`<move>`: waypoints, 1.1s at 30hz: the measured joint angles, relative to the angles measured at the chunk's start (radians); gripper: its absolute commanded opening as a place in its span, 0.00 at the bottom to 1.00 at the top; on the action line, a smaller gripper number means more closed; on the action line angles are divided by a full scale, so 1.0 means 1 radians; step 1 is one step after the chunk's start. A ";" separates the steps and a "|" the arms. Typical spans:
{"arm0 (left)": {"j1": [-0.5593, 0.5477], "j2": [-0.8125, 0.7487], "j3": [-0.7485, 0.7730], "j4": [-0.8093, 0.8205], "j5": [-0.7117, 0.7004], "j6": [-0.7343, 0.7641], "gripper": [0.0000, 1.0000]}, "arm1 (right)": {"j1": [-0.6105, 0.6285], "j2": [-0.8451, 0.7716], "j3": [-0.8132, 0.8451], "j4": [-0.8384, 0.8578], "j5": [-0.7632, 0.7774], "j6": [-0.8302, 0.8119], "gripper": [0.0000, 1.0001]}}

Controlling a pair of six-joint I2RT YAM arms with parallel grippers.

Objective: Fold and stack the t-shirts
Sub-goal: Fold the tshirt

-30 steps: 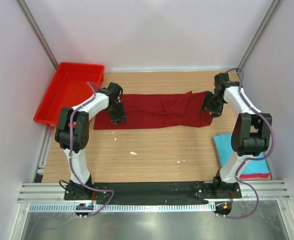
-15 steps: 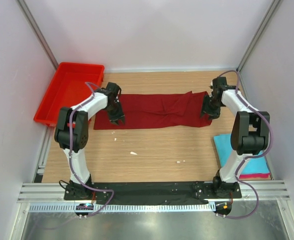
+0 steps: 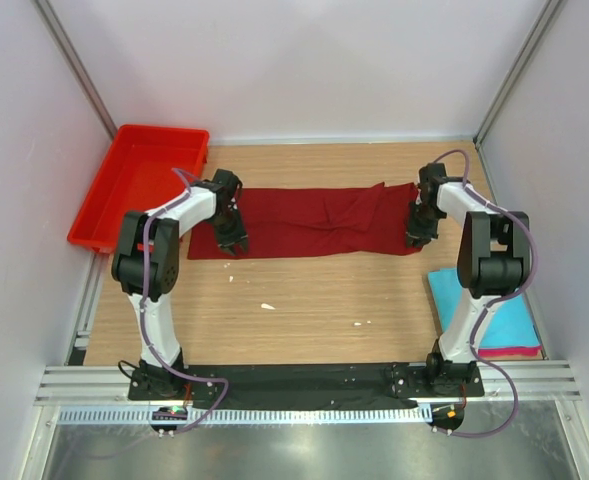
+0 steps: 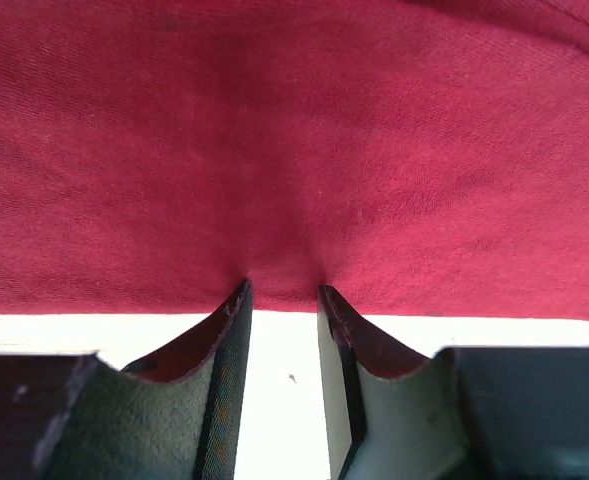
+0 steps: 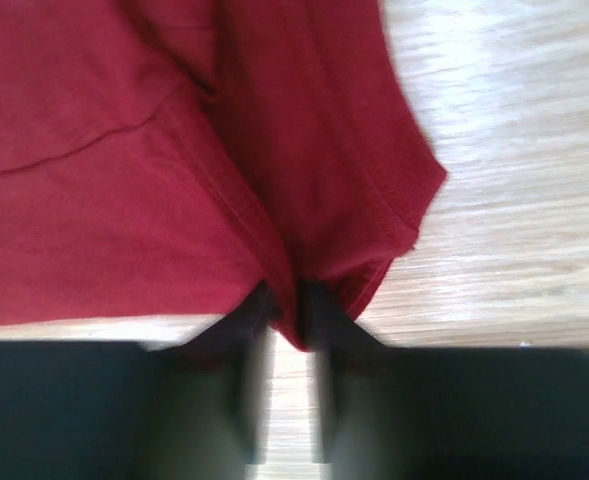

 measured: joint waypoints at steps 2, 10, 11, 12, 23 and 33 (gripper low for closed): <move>0.002 0.000 0.000 0.000 0.000 0.000 0.34 | 0.000 0.009 0.002 -0.006 0.031 0.003 0.07; 0.005 0.002 -0.005 0.003 0.011 -0.002 0.33 | 0.010 0.023 0.030 -0.040 0.232 0.056 0.01; 0.006 0.001 -0.008 0.004 0.015 -0.003 0.33 | 0.010 0.026 0.043 -0.042 0.246 0.062 0.01; 0.008 -0.002 -0.013 0.008 0.020 -0.005 0.33 | 0.011 0.030 0.058 -0.047 0.255 0.065 0.01; 0.006 -0.131 -0.063 -0.061 0.016 0.008 0.40 | 0.010 0.039 0.108 -0.117 0.327 0.088 0.50; 0.067 -0.171 0.104 -0.119 -0.126 0.060 0.24 | 0.013 0.028 0.172 -0.121 0.215 0.135 0.45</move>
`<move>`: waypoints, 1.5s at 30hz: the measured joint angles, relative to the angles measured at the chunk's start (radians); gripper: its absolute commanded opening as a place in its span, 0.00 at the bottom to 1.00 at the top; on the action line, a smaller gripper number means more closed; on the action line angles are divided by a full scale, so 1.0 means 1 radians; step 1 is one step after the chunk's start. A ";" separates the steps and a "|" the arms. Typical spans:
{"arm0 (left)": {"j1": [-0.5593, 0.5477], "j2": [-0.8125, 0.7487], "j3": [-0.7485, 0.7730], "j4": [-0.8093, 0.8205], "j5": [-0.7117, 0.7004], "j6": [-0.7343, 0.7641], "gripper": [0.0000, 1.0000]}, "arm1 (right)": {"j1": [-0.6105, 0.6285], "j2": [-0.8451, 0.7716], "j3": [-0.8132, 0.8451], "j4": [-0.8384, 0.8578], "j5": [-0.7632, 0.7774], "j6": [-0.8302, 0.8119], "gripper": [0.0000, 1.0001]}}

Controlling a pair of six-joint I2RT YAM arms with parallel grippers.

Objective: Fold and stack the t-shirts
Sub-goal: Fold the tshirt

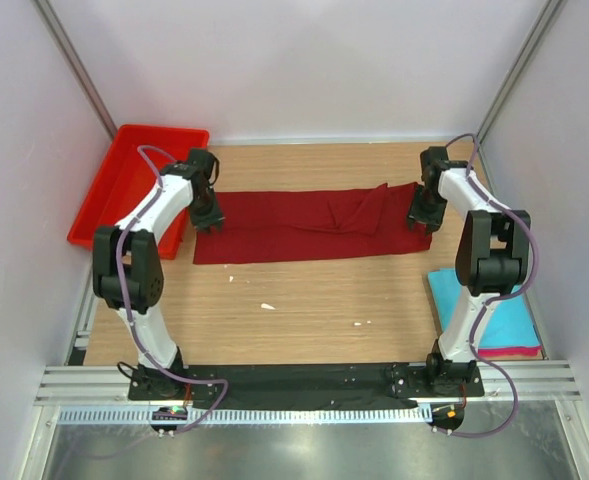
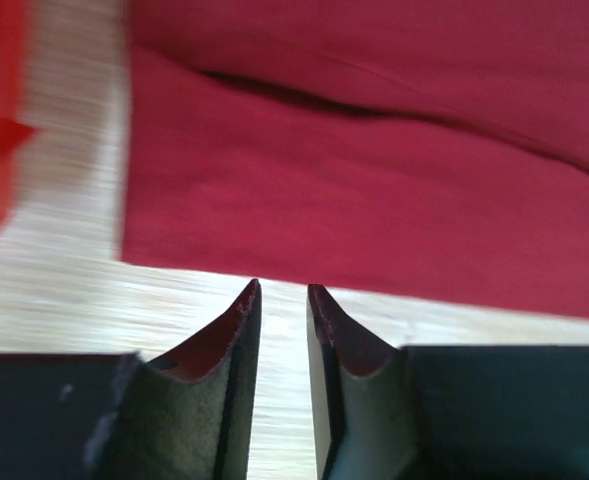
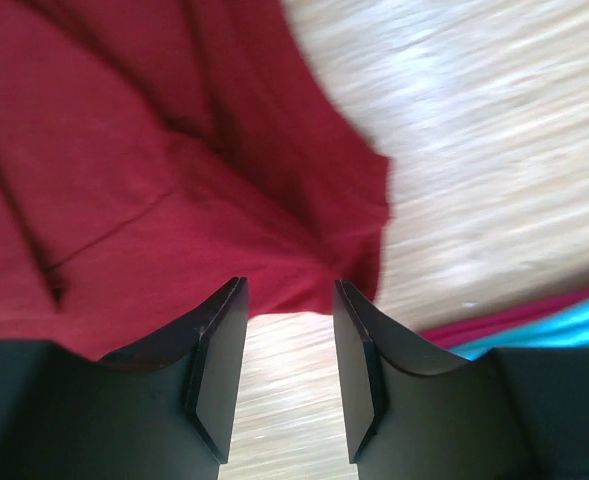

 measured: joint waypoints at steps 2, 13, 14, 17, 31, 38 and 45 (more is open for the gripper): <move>0.032 0.042 -0.002 -0.020 -0.047 0.003 0.24 | 0.000 0.000 -0.001 0.010 -0.057 0.023 0.45; 0.068 0.058 -0.131 -0.024 -0.178 0.000 0.17 | 0.004 0.000 -0.103 0.089 -0.175 0.074 0.39; 0.071 0.064 -0.138 -0.022 -0.188 0.000 0.17 | 0.004 0.000 -0.109 0.098 -0.177 0.077 0.38; 0.079 0.087 -0.158 -0.016 -0.218 -0.011 0.17 | 0.004 0.001 -0.124 0.125 -0.172 0.087 0.37; 0.069 -0.013 -0.289 -0.032 -0.213 -0.051 0.24 | -0.014 -0.004 -0.123 0.108 -0.122 0.097 0.66; -0.049 -0.236 -0.279 0.043 -0.078 -0.019 0.34 | 0.075 -0.038 -0.032 0.188 -0.312 0.166 0.68; -0.192 -0.099 -0.177 0.298 0.216 -0.038 0.33 | 0.063 -0.029 -0.124 0.344 -0.506 0.299 0.44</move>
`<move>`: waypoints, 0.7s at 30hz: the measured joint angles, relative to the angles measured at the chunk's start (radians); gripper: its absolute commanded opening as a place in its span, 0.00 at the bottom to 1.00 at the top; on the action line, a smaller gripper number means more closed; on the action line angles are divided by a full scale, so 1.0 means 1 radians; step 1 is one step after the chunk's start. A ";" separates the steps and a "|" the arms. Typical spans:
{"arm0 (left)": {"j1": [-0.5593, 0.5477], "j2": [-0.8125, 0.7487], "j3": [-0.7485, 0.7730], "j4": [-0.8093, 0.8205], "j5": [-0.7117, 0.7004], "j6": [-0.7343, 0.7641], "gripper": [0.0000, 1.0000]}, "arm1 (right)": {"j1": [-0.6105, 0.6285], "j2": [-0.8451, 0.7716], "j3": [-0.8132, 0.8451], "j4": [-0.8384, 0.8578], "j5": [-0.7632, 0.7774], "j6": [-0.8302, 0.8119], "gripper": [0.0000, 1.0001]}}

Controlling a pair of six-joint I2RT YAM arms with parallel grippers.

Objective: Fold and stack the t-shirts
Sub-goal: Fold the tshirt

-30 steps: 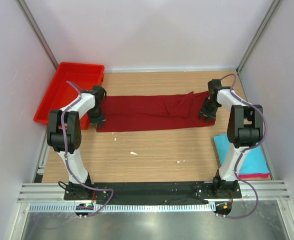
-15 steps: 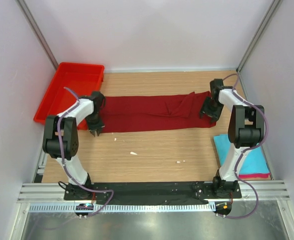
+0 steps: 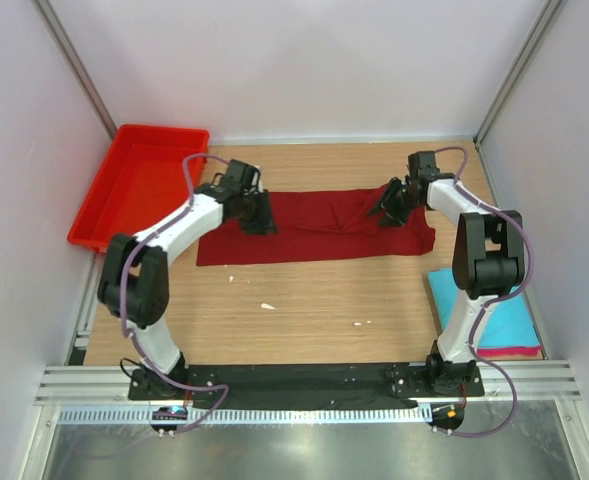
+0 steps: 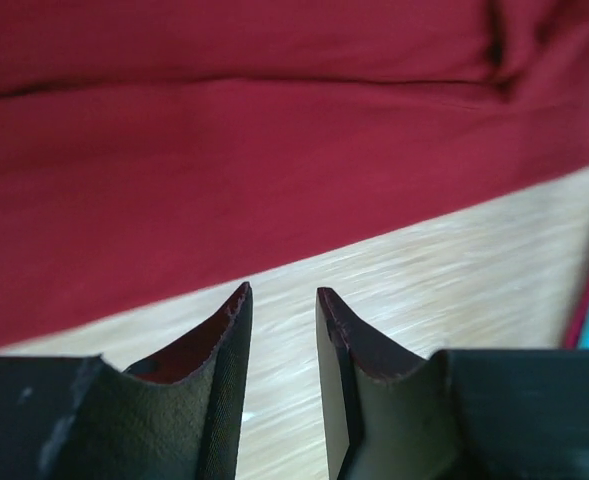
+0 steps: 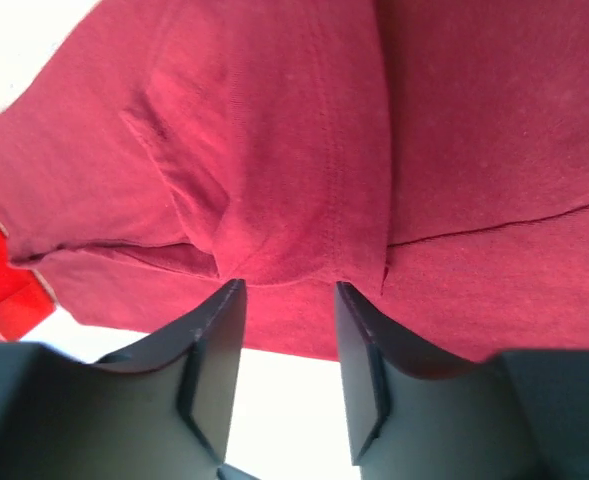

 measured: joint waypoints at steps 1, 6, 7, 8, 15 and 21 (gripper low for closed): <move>-0.027 0.042 0.020 0.039 0.027 -0.008 0.33 | -0.003 0.005 -0.007 0.005 -0.011 0.010 0.43; -0.163 0.185 0.061 0.225 0.119 -0.076 0.28 | -0.024 0.010 -0.039 0.029 -0.047 0.029 0.45; -0.188 0.209 0.061 0.271 0.135 -0.106 0.27 | -0.029 0.010 -0.053 0.040 -0.058 0.031 0.47; -0.207 0.228 0.061 0.309 0.145 -0.132 0.25 | -0.034 0.009 -0.071 0.052 -0.066 0.034 0.50; -0.278 0.372 0.077 0.578 0.150 -0.274 0.22 | -0.076 -0.006 -0.189 0.068 -0.102 0.046 0.58; -0.293 0.464 0.113 0.663 0.102 -0.311 0.22 | -0.129 -0.021 -0.239 0.130 -0.161 0.068 0.57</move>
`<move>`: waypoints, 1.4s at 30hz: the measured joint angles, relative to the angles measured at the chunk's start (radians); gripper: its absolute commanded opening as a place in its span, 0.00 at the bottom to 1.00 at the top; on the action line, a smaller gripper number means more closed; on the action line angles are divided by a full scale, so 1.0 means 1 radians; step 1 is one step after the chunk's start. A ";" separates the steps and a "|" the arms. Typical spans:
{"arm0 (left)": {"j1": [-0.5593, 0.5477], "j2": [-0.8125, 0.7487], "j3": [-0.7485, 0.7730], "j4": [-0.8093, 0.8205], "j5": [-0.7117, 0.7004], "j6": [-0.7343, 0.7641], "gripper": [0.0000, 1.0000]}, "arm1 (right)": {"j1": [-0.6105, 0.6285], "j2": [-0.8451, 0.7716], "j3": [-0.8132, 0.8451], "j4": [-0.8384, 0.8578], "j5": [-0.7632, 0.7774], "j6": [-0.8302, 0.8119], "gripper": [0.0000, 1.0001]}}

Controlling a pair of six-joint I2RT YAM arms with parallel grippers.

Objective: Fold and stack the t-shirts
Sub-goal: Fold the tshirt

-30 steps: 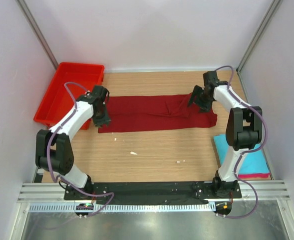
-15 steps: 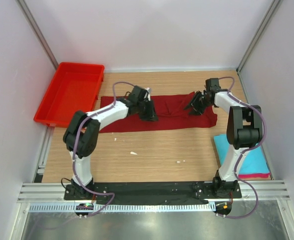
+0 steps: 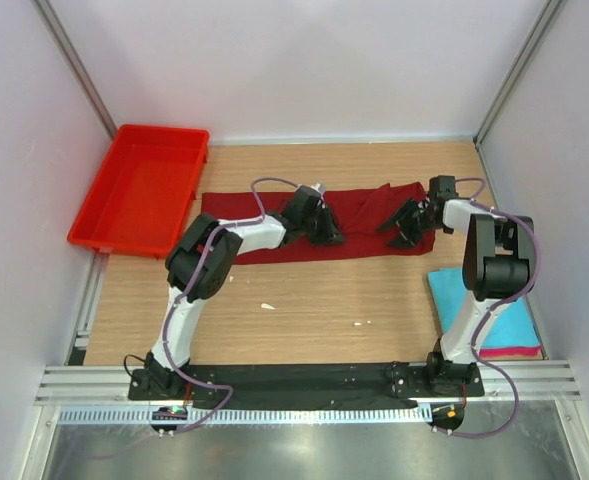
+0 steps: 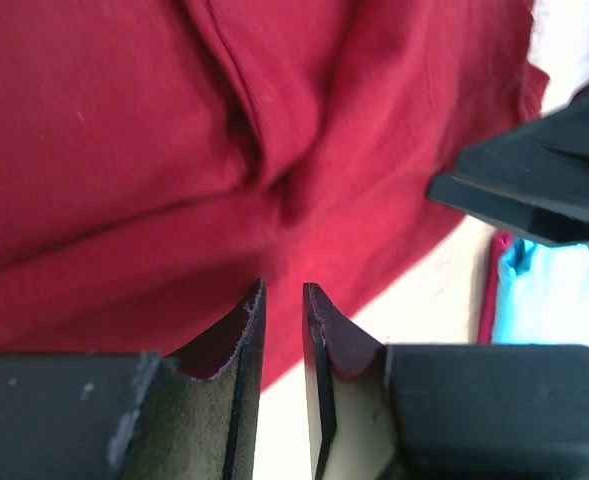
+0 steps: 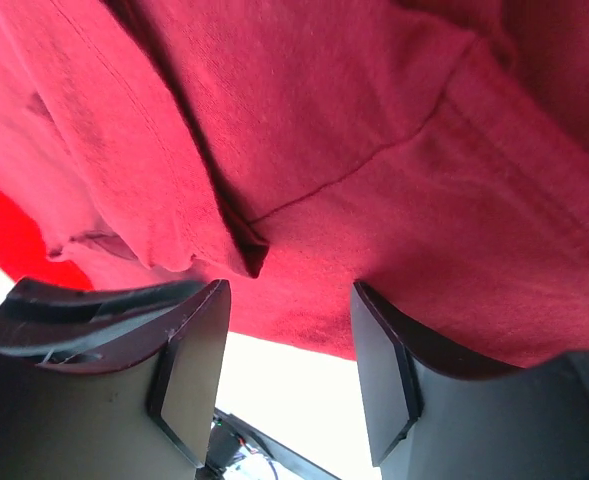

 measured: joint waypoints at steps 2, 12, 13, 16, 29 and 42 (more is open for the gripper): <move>0.000 0.017 0.013 0.006 -0.015 -0.003 0.22 | -0.005 0.000 -0.005 0.017 -0.013 0.007 0.55; 0.003 0.027 0.041 0.027 -0.091 -0.020 0.22 | -0.005 0.000 -0.008 0.092 -0.066 0.052 0.51; 0.004 0.027 0.044 0.026 -0.096 -0.020 0.22 | -0.005 0.000 -0.008 0.095 -0.068 0.055 0.51; 0.011 0.027 0.060 0.013 -0.101 -0.020 0.22 | -0.005 0.002 -0.008 0.103 -0.072 0.063 0.51; 0.054 0.037 0.098 0.004 -0.104 -0.047 0.21 | 0.005 0.057 -0.008 0.157 -0.098 0.101 0.45; 0.054 0.067 0.101 -0.012 -0.100 -0.049 0.21 | 0.019 0.072 -0.008 0.203 -0.114 0.140 0.16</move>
